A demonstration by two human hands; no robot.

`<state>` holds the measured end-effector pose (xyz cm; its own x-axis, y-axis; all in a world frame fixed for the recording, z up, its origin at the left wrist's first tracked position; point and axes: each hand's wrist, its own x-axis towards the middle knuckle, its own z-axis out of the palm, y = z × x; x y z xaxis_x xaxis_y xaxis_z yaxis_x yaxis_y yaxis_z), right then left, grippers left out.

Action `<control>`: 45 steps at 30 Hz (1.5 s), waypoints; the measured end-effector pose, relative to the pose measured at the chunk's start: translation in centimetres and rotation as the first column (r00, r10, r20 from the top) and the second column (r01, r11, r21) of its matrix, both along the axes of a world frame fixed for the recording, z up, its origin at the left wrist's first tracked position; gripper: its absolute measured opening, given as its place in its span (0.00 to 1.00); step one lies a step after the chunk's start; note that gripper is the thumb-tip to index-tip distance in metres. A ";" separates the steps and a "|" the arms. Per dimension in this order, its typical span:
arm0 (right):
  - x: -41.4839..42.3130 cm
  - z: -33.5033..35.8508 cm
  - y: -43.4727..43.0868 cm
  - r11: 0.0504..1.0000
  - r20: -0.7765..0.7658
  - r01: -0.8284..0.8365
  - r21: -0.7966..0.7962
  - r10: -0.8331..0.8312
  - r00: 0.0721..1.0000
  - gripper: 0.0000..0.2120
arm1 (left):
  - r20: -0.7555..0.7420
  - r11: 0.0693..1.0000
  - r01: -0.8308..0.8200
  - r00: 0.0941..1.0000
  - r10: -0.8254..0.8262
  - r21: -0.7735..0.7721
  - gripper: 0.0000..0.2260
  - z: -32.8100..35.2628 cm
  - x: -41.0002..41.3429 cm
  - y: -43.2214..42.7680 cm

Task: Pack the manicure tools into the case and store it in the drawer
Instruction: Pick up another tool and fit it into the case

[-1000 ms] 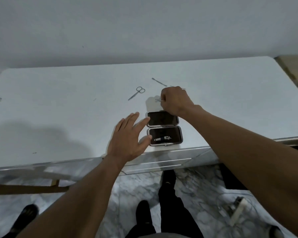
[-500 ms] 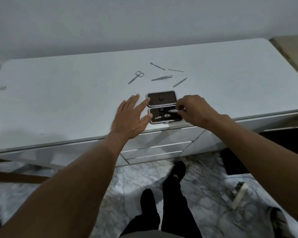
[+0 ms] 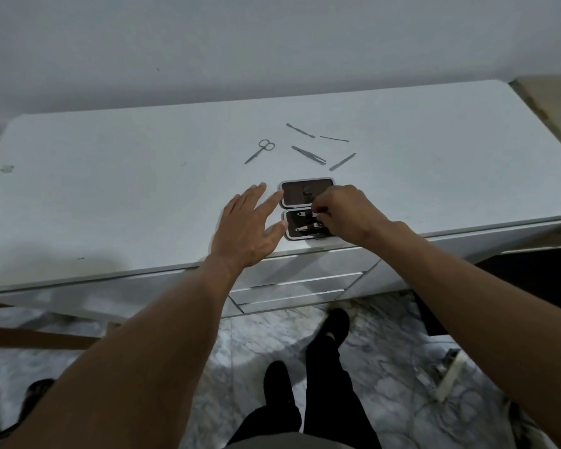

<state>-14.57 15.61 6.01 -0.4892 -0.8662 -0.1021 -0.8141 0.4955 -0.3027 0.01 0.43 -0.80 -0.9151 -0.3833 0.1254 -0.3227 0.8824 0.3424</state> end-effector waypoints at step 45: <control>-5.4 1.1 -10.2 0.998 0.007 0.021 -0.052 -0.021 1.000 0.09 | -0.026 1.000 -0.028 0.999 0.028 0.005 0.25 0.4 -0.3 0.3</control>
